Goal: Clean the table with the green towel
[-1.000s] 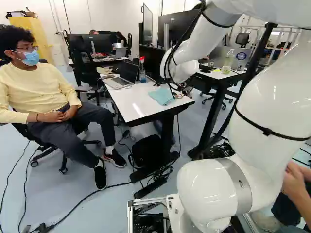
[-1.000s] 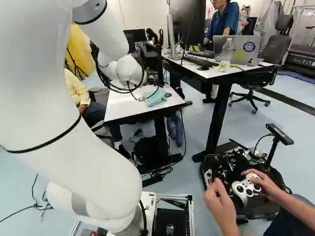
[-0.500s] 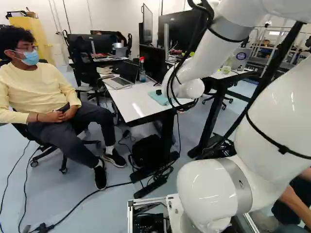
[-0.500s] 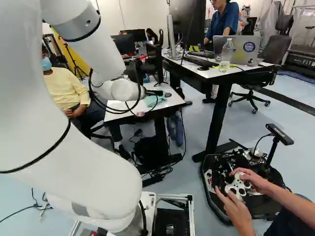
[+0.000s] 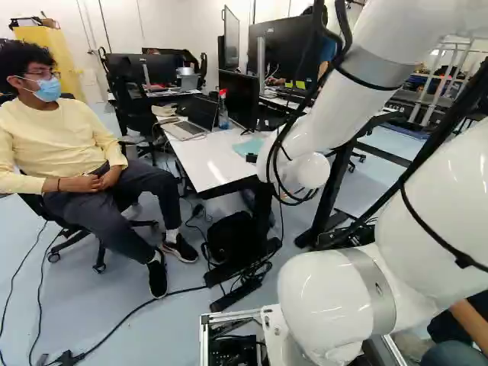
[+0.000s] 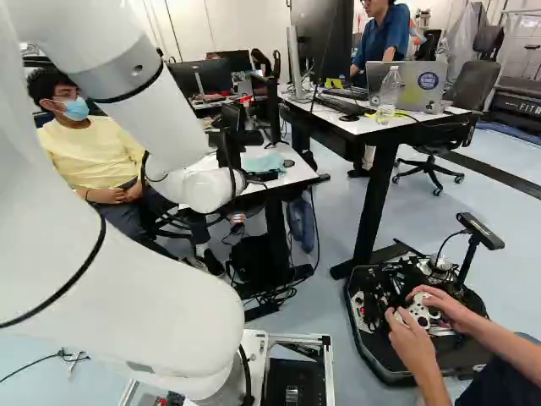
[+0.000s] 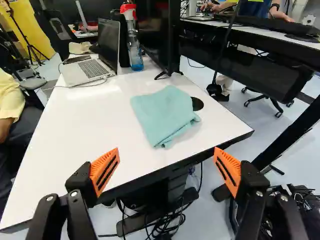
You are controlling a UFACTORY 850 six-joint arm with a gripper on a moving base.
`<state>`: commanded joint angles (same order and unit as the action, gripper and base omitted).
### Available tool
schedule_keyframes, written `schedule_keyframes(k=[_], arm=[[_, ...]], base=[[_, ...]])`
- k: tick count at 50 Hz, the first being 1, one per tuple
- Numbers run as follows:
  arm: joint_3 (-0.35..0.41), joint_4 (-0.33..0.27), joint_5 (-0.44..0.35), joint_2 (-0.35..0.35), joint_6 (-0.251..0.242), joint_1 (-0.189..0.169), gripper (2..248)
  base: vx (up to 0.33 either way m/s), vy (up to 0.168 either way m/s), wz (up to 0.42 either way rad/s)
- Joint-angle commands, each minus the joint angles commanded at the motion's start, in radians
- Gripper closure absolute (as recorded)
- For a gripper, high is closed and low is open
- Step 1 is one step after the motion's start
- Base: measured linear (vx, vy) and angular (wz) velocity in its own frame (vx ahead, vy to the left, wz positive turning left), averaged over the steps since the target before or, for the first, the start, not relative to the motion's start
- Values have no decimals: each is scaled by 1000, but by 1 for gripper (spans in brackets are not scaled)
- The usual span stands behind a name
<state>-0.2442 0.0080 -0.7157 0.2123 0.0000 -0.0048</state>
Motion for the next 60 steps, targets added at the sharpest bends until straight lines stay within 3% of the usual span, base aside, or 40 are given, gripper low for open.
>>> schedule_keyframes(k=[29,60], arm=[[125,-6,-125,53,0,4,3],[157,-8,-157,67,0,5,3]], base=[[0,0,0],[0,0,0]])
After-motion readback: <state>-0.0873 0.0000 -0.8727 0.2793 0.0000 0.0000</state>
